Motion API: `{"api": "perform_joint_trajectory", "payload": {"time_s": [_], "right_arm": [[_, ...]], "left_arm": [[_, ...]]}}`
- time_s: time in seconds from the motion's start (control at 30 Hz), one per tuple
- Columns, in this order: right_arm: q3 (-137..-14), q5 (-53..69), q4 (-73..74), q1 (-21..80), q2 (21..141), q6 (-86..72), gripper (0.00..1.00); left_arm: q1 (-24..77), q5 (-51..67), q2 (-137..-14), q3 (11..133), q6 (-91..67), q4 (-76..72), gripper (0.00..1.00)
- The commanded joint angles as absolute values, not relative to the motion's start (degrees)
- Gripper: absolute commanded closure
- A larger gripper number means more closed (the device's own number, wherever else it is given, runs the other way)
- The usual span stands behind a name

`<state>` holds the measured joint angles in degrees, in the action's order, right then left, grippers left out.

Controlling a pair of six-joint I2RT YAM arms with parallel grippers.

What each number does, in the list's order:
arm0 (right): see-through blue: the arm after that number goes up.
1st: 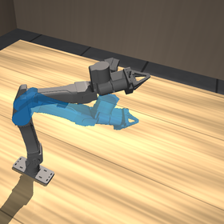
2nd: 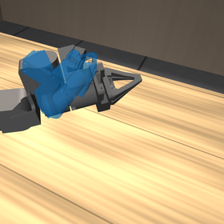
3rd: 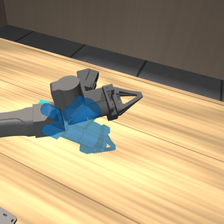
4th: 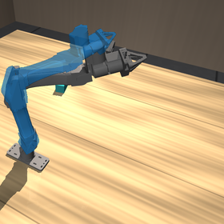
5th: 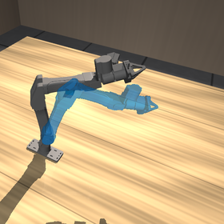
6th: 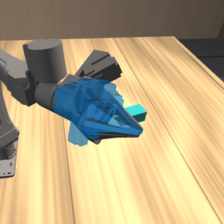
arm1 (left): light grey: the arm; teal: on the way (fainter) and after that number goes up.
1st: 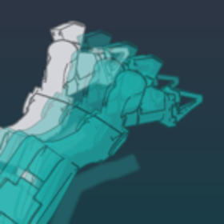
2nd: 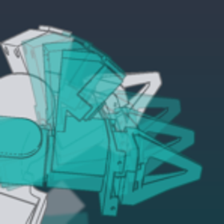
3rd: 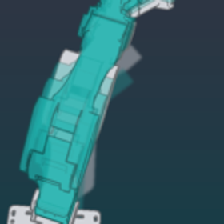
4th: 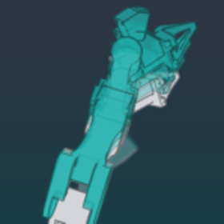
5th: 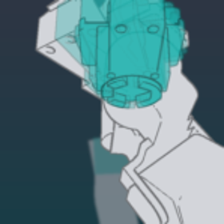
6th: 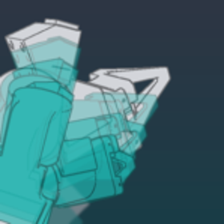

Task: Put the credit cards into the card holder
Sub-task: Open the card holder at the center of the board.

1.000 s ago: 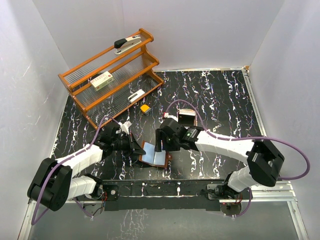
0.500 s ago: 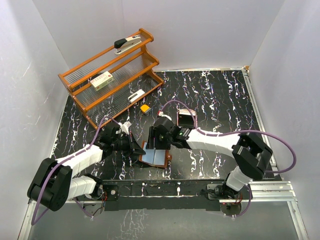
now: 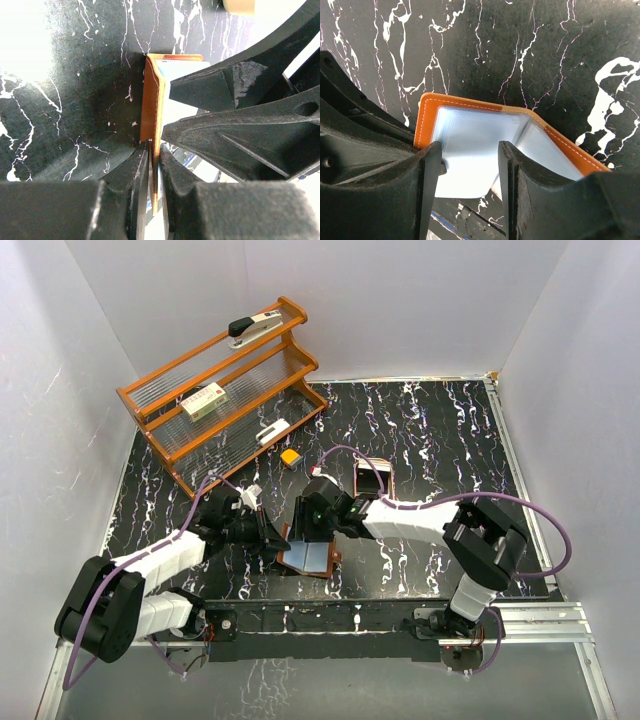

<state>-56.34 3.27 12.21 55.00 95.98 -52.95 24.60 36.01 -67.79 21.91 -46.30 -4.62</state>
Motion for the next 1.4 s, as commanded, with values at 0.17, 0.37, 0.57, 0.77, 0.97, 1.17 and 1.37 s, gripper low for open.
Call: {"api": "perform_joint_trajectory", "payload": {"time_s": [0.17,0.37,0.57,0.77,0.97,1.17,1.37], "right_arm": [[-52.95,2.27,9.53,55.02,95.8,-53.16,0.55],[-51.62,2.07,9.36,55.02,94.89,-53.19,0.56],[-51.4,2.01,9.66,54.97,94.59,-53.25,0.56],[-50.93,2.09,9.87,54.99,94.53,-53.26,0.56],[-50.56,1.2,10.84,55.01,93.83,-52.81,0.56],[-51.8,-1.65,17.18,55.02,91.67,-50.81,0.56],[-54.27,-6.15,26.46,54.98,88.81,-46.75,0.56]], "left_arm": [[24.87,38.52,-65.37,21.89,-46.8,-5.29,0.93],[24.87,38.18,-65.02,21.24,-47.41,-5.98,1.0],[24.87,37.28,-64.62,21.33,-47.29,-4.82,0.84],[24.87,37.76,-64.78,21.12,-47.81,-5.88,0.99],[24.86,37.33,-64.66,20.74,-47.61,-6.22,1.0],[24.83,34.33,-63.81,21.7,-45.98,-3.33,1.0],[24.85,32.26,-63.02,23.8,-44.41,-0.27,1.0]]}}
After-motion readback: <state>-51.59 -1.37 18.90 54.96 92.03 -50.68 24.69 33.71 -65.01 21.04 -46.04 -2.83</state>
